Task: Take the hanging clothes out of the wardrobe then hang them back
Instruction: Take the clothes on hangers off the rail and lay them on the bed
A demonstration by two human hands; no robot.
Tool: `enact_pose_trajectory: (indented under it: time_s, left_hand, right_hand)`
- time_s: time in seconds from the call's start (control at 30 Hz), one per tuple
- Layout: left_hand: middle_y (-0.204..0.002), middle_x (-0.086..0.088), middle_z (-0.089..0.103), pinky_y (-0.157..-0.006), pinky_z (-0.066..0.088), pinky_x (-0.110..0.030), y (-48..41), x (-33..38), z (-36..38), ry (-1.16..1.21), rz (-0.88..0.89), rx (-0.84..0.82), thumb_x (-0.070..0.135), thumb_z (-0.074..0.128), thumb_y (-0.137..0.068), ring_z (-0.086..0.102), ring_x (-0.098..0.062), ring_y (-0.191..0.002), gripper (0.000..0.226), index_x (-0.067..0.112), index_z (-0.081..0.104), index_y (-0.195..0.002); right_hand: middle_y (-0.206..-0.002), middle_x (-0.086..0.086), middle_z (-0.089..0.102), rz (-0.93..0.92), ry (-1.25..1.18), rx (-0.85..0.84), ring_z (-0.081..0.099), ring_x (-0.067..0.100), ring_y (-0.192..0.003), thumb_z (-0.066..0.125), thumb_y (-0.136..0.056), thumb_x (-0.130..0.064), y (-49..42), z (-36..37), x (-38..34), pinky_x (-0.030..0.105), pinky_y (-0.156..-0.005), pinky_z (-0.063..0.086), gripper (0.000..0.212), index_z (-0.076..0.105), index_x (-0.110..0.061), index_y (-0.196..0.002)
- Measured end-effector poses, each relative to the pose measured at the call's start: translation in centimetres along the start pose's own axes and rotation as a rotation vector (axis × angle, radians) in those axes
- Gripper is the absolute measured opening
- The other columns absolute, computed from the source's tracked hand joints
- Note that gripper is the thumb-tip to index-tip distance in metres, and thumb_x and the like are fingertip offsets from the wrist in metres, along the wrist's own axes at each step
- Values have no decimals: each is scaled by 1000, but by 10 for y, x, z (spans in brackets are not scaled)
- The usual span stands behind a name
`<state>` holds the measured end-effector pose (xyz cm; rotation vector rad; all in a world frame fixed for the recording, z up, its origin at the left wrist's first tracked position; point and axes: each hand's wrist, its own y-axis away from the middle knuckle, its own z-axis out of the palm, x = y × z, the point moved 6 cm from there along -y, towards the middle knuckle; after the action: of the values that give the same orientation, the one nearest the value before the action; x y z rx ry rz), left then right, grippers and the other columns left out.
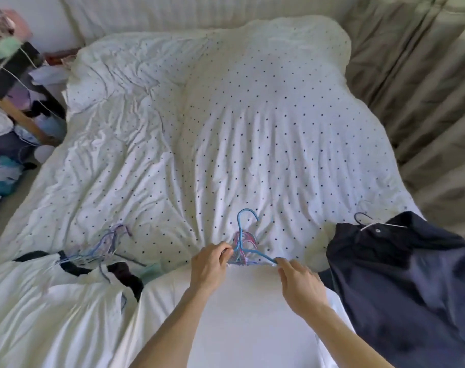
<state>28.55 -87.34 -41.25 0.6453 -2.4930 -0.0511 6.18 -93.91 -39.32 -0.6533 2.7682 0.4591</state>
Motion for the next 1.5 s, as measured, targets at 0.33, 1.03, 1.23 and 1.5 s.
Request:
enact_pose_trajectory:
  time_s: [0.33, 1.03, 1.23, 1.5]
  left_hand:
    - [-84, 7, 58, -71, 47, -38, -11, -73, 112, -173, -50, 111, 47, 39, -98, 59, -24, -78, 27, 35, 62, -92]
    - [-107, -5, 65, -69, 52, -42, 5, -63, 119, -472, 202, 60, 43, 79, -70, 65, -29, -89, 53, 12, 65, -111]
    - [-95, -2, 73, -63, 55, -37, -1, -68, 118, -343, 228, 143, 34, 88, -52, 70, -24, -78, 56, 13, 71, -101]
    - [-94, 0, 72, -64, 54, -36, -2, -71, 119, -332, 233, 177, 40, 72, -63, 69, -23, -78, 46, 15, 71, -101]
  right_hand:
    - [-91, 1, 62, -29, 178, 64, 59, 32, -78, 66, -81, -19, -36, 127, 34, 41, -59, 48, 32, 67, -27, -111]
    - [-137, 2, 36, 86, 256, -272, 37, 27, -125, 32, -99, -48, -42, 145, 18, 45, -87, 39, 42, 37, -21, -131]
    - [-128, 2, 40, 100, 237, -251, 39, 26, -119, 32, -95, -46, -51, 151, 18, 45, -83, 39, 35, 40, -21, -119]
    - [-123, 2, 43, 98, 271, -193, 42, 27, -114, 36, -90, -48, -52, 156, 20, 43, -79, 39, 35, 43, -21, -112]
